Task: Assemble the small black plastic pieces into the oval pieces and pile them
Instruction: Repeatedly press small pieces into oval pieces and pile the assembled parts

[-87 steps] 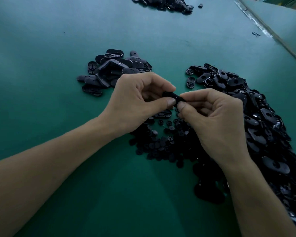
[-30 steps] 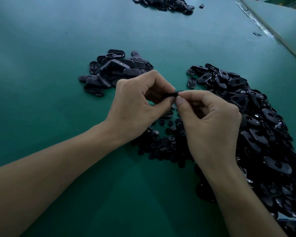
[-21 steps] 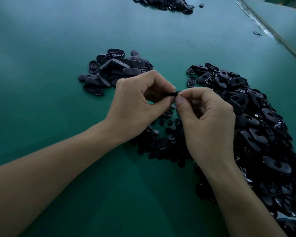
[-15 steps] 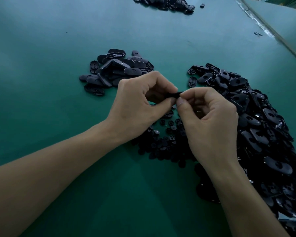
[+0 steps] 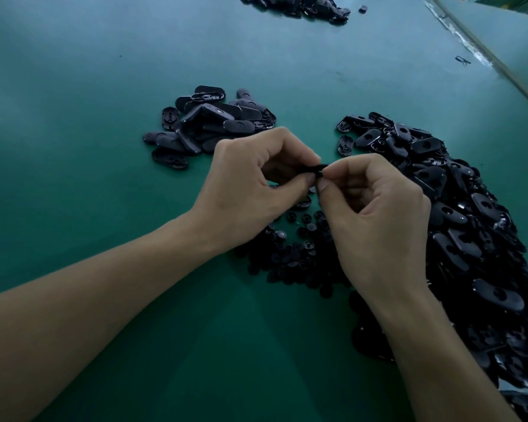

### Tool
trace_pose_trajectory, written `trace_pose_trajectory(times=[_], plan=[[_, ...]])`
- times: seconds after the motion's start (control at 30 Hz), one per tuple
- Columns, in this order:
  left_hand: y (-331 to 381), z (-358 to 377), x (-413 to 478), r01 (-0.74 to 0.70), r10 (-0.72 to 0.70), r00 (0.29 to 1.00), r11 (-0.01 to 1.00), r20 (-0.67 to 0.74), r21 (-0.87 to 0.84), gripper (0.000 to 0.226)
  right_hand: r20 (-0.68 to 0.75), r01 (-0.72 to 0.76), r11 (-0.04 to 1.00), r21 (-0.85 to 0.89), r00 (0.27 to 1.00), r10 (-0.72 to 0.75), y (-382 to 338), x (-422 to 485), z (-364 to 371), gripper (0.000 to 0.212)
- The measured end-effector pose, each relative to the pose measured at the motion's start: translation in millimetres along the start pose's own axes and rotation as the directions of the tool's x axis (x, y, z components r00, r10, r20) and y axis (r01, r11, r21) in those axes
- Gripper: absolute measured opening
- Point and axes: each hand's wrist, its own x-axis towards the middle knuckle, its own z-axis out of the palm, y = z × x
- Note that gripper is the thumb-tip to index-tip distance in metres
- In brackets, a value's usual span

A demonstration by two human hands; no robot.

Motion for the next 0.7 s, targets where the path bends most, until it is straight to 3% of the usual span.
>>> trace_pose_trajectory(times=[0.2, 0.5, 0.7], plan=[[0.9, 0.6, -0.4, -0.029, 0.029, 1.0, 1.0, 0.008, 0.009, 0.024, -0.041, -0.019, 1.0, 0.014, 0.999, 0.019, 2.1, 0.8, 0.1, 0.022], [4.7, -1.0, 0.1, 0.007, -0.007, 1.0, 1.0, -0.01, -0.014, 0.026, 0.028, -0.067, 0.985, 0.159, 0.998, 0.063, 3.3, 3.2, -1.4, 0.022], [4.5, -1.0, 0.2, 0.021, -0.021, 1.0, 1.0, 0.002, -0.019, 0.023, -0.017, -0.032, 0.996, 0.087, 0.999, 0.034, 3.1, 2.1, -0.9, 0.024]])
